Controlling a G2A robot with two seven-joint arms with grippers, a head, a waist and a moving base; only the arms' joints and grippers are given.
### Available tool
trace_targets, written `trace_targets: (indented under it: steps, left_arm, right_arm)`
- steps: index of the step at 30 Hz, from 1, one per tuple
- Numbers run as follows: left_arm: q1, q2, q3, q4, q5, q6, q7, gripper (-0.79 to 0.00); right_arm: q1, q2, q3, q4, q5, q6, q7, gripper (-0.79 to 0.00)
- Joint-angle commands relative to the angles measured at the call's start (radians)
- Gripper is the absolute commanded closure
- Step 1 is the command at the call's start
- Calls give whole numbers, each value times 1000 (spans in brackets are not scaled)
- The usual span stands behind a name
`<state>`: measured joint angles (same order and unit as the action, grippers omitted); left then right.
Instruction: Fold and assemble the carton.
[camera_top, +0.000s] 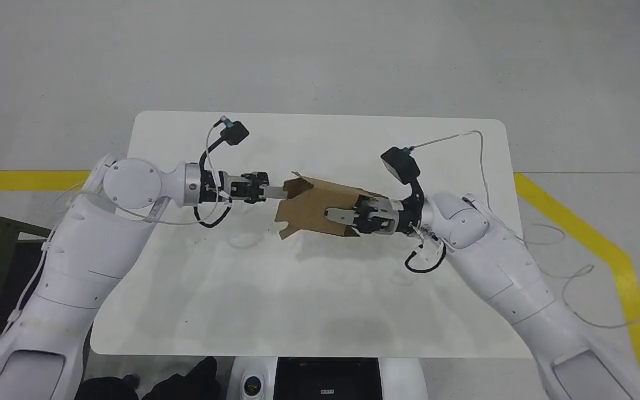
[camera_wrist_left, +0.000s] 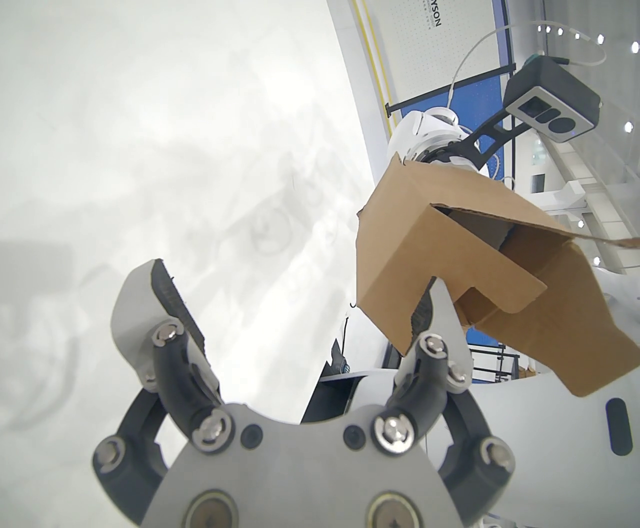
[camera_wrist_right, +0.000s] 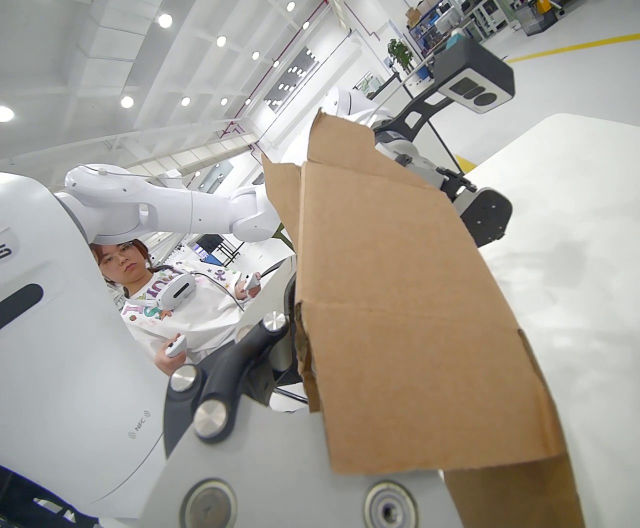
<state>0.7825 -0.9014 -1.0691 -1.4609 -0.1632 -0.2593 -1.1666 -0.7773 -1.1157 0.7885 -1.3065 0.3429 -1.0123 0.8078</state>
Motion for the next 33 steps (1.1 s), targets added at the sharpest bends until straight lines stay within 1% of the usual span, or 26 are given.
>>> trace_targets:
  steps: [1,10,18,22,26,33]
  left_arm:
    - [-5,-1,3,1,-4,1,-6,-785]
    - [-22,-5,5,6,-12,-2,-13,-785]
    - [-18,-5,-1,7,-17,-3,-17,-785]
    - [-12,-3,-10,15,-22,-4,-14,-785]
    - [-2,1,-20,23,-4,-2,-19,-785]
    - [16,2,1,-1,29,2,-59,-785]
  right_arm:
    - [9,-3,-14,2,5,0,0,0]
    - [50,-23,-64,31,26,0,0,0]
    - [57,-29,-59,45,36,0,0,0]
    - [48,-27,-26,53,37,0,0,0]
    - [24,-24,32,49,29,0,-4,0]
    - [-25,-27,112,28,-42,0,-56,0]
